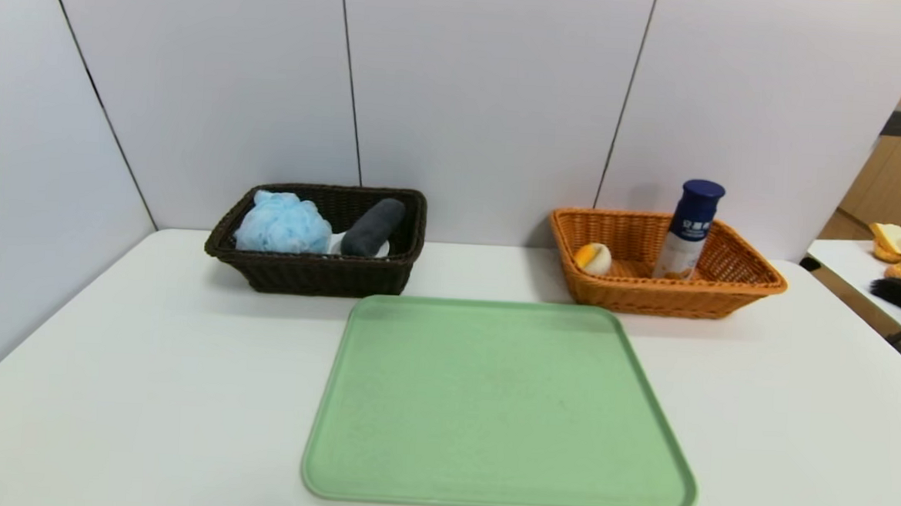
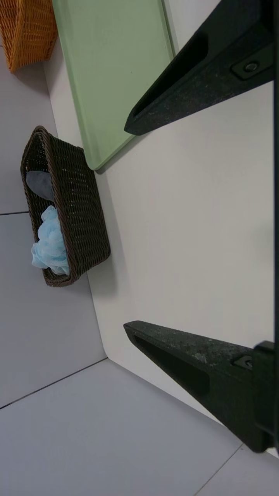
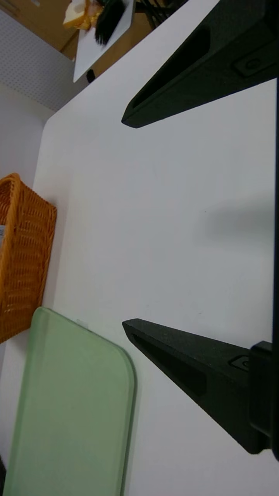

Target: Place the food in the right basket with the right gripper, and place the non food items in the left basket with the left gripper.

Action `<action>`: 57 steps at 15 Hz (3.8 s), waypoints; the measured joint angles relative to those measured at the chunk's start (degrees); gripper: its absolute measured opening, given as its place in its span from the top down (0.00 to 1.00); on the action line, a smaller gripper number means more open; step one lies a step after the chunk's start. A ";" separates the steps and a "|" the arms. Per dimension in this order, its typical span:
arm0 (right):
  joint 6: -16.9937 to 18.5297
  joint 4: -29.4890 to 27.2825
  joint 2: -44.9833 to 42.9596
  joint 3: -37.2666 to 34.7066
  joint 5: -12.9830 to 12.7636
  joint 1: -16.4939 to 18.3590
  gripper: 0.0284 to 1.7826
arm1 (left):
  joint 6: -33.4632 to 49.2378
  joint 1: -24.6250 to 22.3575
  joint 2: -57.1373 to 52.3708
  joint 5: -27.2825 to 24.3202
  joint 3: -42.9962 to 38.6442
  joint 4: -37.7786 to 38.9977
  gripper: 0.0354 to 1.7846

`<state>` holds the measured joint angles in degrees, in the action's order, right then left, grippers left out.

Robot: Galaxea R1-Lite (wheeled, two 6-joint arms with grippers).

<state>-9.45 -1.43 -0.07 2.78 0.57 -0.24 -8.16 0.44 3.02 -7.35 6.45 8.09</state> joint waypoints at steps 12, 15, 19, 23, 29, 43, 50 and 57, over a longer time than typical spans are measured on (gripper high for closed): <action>0.20 0.90 0.00 -2.76 1.35 -0.02 0.05 | -0.11 0.05 -2.91 5.49 -6.31 -4.27 0.06; 2.28 0.83 0.00 -2.78 0.99 0.00 0.05 | 2.34 0.02 -2.91 6.19 -6.42 -8.36 0.06; 2.97 0.80 0.00 -2.78 0.80 0.00 0.05 | 3.23 0.00 -2.91 6.06 -6.42 -8.53 0.06; 3.83 0.83 0.00 -2.78 0.66 -0.02 0.05 | 5.18 0.00 -2.91 6.50 -6.45 -8.42 0.06; 9.26 1.16 0.02 -2.78 -0.55 -0.02 0.05 | 7.89 0.00 -2.91 7.11 -6.45 -8.20 0.06; 9.55 1.27 0.00 -2.78 -0.52 0.09 0.05 | 7.83 0.00 -2.91 7.08 -6.45 -8.19 0.06; 9.55 1.27 0.00 -2.78 -0.55 0.09 0.05 | 7.80 0.09 -2.95 7.11 -6.45 -8.19 0.06; 9.55 1.24 0.00 -2.78 -0.55 0.09 0.05 | 7.83 0.09 -3.00 7.11 -6.45 -8.19 0.06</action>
<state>0.10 -0.18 -0.07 0.00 0.02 -0.16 -0.33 0.52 0.02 -0.24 0.00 -0.10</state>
